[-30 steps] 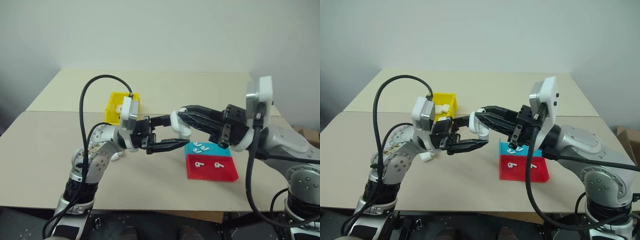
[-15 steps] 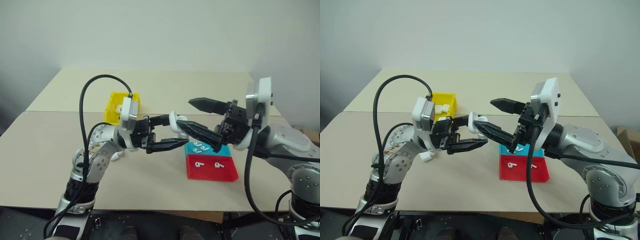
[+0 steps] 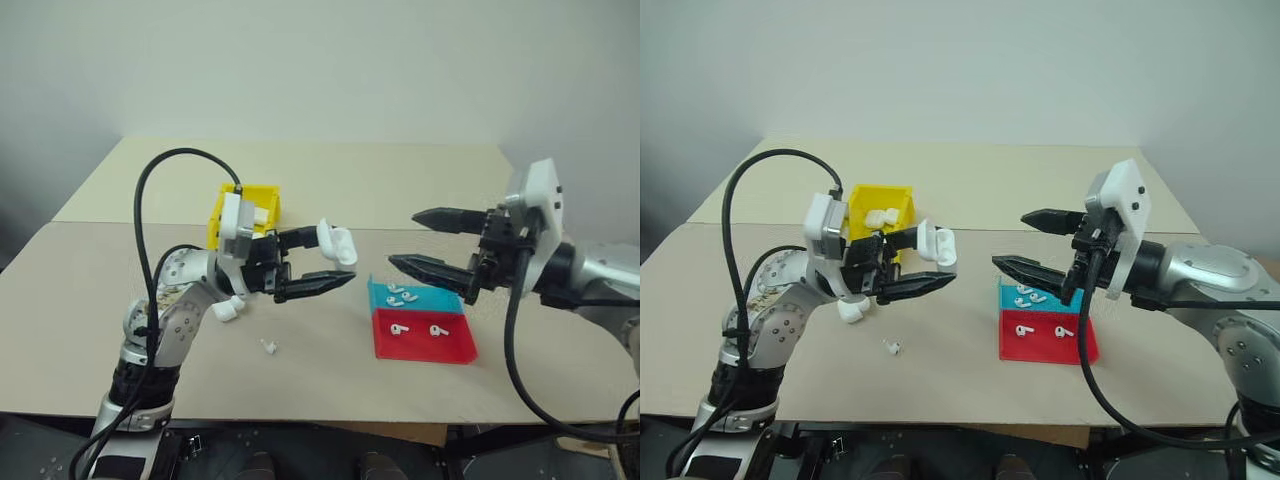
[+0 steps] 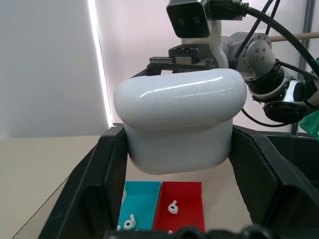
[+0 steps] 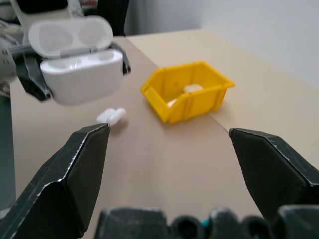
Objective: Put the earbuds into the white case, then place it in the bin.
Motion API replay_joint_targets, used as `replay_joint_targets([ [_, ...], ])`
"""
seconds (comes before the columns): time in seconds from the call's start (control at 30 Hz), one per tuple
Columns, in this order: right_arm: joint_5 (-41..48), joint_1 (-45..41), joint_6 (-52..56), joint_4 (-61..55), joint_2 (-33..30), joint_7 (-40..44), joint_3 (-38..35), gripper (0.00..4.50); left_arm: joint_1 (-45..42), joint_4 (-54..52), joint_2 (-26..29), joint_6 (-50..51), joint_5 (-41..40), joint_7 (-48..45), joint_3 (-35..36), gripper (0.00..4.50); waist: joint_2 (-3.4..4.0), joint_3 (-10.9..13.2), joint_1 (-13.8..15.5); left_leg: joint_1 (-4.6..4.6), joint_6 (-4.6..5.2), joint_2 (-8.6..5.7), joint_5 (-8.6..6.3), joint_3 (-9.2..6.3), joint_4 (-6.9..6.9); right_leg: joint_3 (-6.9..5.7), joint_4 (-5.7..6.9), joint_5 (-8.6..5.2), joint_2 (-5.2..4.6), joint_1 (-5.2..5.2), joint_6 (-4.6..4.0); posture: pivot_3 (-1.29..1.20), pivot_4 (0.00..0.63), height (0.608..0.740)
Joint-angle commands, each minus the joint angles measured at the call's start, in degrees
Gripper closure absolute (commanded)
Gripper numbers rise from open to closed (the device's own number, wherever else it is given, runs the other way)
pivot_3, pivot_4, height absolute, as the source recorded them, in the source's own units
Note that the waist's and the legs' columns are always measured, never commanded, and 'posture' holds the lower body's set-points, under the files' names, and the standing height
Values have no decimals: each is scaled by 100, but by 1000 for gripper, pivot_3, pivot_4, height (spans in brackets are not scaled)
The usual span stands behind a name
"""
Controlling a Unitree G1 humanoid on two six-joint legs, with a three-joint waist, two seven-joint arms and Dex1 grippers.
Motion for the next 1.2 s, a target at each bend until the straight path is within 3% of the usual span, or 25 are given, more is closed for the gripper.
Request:
replay_joint_targets([
  [0.03,-309,-2,-61,-23,-188,315,183,18,96,-125,181,-159,17,-10,234,1683,0,0,-6,0,0,0,0,0,0,0,0,0,0,0,0,0,150,740],
  [0.27,-930,20,-180,-77,-497,896,664,18,321,-196,505,-138,-92,-140,413,1683,0,1,20,-2,0,1,0,1,-1,-1,-7,0,-1,0,0,0,150,740],
  [0.53,-2679,-35,-530,353,-1364,1855,2167,18,536,-412,573,-86,-239,-345,337,1683,2,2,28,-5,-1,0,0,5,-1,-4,-14,0,-5,-2,0,0,150,740],
  [0.57,-2868,-82,-593,425,-1377,1977,2345,186,547,-439,537,-92,-239,-329,309,1683,2,2,27,-4,-1,0,0,5,-1,-4,-14,0,-4,-2,0,0,150,740],
  [0.73,-3559,-308,-724,695,-1103,2295,2961,1613,540,-502,416,-89,-253,-270,245,1683,2,2,-1,-4,-1,0,0,5,-1,-3,-14,0,-4,-3,0,0,150,740],
  [1.03,-4930,-873,-692,1395,-459,2370,3974,1613,610,-589,446,-104,-278,-282,272,1683,2,3,21,-5,-1,0,0,5,0,-3,-15,1,-4,-3,0,0,150,740],
  [1.2,-5150,-972,-648,1586,-172,2483,4033,1613,665,-678,458,-88,-304,-247,296,1683,2,3,26,-5,-1,-1,0,5,0,-3,-15,1,-4,-3,0,0,150,740],
])
